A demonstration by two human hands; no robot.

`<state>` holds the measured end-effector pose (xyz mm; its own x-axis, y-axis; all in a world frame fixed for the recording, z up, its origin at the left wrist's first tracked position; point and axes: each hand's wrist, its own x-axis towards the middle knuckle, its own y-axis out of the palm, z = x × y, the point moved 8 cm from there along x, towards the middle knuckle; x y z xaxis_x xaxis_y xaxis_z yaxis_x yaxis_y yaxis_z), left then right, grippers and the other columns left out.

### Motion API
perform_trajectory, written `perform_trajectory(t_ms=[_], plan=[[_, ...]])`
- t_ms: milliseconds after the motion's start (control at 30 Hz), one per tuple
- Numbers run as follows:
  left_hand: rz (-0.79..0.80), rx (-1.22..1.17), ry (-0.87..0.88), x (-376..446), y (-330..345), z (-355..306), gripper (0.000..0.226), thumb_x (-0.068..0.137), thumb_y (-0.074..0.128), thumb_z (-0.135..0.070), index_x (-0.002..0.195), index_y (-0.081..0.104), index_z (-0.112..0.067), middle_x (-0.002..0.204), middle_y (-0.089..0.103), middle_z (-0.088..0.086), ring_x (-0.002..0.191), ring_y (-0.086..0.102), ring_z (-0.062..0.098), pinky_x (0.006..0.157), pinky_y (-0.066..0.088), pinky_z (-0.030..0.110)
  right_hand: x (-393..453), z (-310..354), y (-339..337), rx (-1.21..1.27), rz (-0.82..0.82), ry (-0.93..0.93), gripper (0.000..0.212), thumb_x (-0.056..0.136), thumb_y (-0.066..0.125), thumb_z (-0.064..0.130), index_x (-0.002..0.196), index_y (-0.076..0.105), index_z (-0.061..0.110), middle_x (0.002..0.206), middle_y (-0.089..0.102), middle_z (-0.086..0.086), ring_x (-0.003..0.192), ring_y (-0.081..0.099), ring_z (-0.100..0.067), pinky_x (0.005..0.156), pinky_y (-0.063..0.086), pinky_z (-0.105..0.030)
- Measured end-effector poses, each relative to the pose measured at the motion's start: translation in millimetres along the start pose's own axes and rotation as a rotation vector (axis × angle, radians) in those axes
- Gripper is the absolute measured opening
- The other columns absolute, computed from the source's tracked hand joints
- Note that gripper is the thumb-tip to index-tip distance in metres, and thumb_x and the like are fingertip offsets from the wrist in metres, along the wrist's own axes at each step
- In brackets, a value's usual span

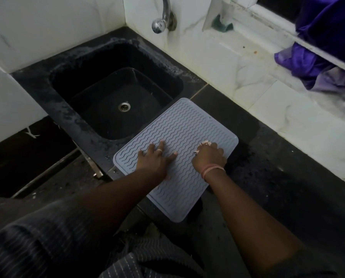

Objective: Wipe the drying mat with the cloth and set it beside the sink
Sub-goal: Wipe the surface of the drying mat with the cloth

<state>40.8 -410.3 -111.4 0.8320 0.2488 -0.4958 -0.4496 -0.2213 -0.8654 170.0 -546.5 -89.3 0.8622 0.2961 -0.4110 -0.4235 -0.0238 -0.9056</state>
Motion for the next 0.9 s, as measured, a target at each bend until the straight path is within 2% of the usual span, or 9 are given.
perform_trajectory(t_ms=[233,433,500,600,733,900], plan=[[0.004,0.007,0.014,0,-2,1,0.097,0.089,0.068,-0.058,0.16,0.002,-0.049,0.171,-0.014,0.009,0.156,-0.003,0.042,0.116,0.027,0.067,-48,18,30,-0.017,0.021,0.0,0.048,0.095,0.06,0.038,0.14,0.055,0.023,0.144,0.043,-0.009,0.131,0.041,-0.037,0.104,0.044,-0.054],[0.09,0.045,0.068,-2,-3,2,0.103,0.09,0.069,-0.055,0.161,-0.006,-0.047,0.17,-0.02,0.01,0.156,-0.008,0.043,0.119,0.024,0.066,-75,26,37,0.001,-0.017,0.006,0.043,0.094,0.06,0.034,0.136,0.055,0.025,0.142,0.043,-0.01,0.13,0.041,-0.038,0.106,0.041,-0.055],[0.111,0.043,0.125,-6,-4,5,0.103,0.09,0.072,-0.05,0.162,-0.002,-0.045,0.171,-0.017,0.01,0.156,-0.007,0.043,0.119,0.024,0.065,-77,25,36,0.058,-0.012,0.029,0.043,0.093,0.062,0.031,0.135,0.055,0.024,0.141,0.043,-0.011,0.13,0.04,-0.038,0.108,0.039,-0.055],[0.074,0.106,0.197,-23,2,14,0.1,0.089,0.075,-0.042,0.162,0.006,-0.042,0.172,-0.01,0.009,0.157,0.001,0.04,0.119,0.028,0.06,-75,25,35,0.103,-0.005,0.068,0.046,0.093,0.063,0.029,0.137,0.053,0.022,0.142,0.044,-0.011,0.132,0.04,-0.039,0.109,0.038,-0.057],[0.061,0.09,0.218,-39,17,24,0.098,0.092,0.07,-0.039,0.162,0.001,-0.044,0.172,-0.013,0.006,0.158,-0.004,0.038,0.122,0.023,0.057,-77,27,40,0.087,0.022,0.086,0.052,0.094,0.061,0.029,0.144,0.049,0.021,0.145,0.041,-0.012,0.134,0.037,-0.039,0.111,0.036,-0.058],[0.065,0.083,0.198,-37,16,22,0.095,0.094,0.069,-0.038,0.162,0.002,-0.044,0.172,-0.012,0.006,0.158,-0.004,0.037,0.119,0.028,0.056,-98,37,50,0.018,0.025,0.076,0.05,0.094,0.061,0.029,0.142,0.051,0.02,0.143,0.041,-0.012,0.133,0.038,-0.039,0.11,0.037,-0.058]])
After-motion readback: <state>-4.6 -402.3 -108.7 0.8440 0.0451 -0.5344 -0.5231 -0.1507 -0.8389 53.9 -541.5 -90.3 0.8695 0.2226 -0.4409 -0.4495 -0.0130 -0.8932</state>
